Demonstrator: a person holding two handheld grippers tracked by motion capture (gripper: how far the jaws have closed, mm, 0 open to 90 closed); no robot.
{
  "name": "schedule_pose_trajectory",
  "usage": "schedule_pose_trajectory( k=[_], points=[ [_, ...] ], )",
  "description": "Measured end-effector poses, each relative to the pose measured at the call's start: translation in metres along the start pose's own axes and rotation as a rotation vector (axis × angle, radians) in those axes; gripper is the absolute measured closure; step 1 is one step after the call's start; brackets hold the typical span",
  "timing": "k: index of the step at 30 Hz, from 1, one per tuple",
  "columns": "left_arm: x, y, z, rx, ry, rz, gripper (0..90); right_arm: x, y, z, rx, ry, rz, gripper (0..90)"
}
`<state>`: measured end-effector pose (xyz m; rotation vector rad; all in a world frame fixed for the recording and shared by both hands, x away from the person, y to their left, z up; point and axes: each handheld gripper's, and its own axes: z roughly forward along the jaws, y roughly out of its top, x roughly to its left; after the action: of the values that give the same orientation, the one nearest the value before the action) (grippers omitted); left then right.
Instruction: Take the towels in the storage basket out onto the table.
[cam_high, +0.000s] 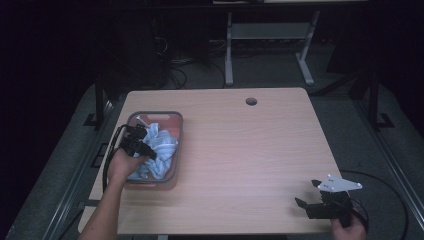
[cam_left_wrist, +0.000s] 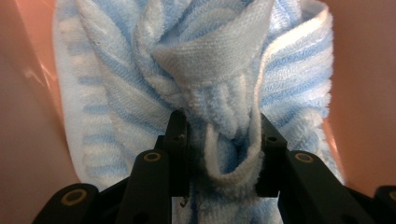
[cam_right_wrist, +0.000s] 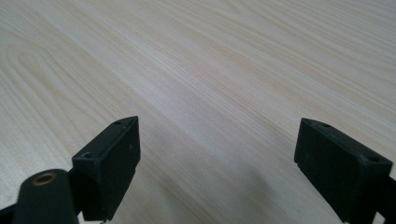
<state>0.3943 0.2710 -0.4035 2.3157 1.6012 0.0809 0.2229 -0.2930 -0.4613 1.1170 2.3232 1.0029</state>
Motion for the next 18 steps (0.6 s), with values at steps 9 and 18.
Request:
schedule_pose_trajectory(
  k=[9,18],
  points=[
    [0.004,-0.018,-0.026,-0.118,-0.079,-0.008,65.1,-0.001,0.001,-0.002,-0.003,-0.011,0.007,13.7],
    [0.006,-0.033,-0.048,-0.233,-0.143,-0.04,65.2,-0.001,0.004,0.0,-0.005,-0.01,-0.005,13.7]
  ],
)
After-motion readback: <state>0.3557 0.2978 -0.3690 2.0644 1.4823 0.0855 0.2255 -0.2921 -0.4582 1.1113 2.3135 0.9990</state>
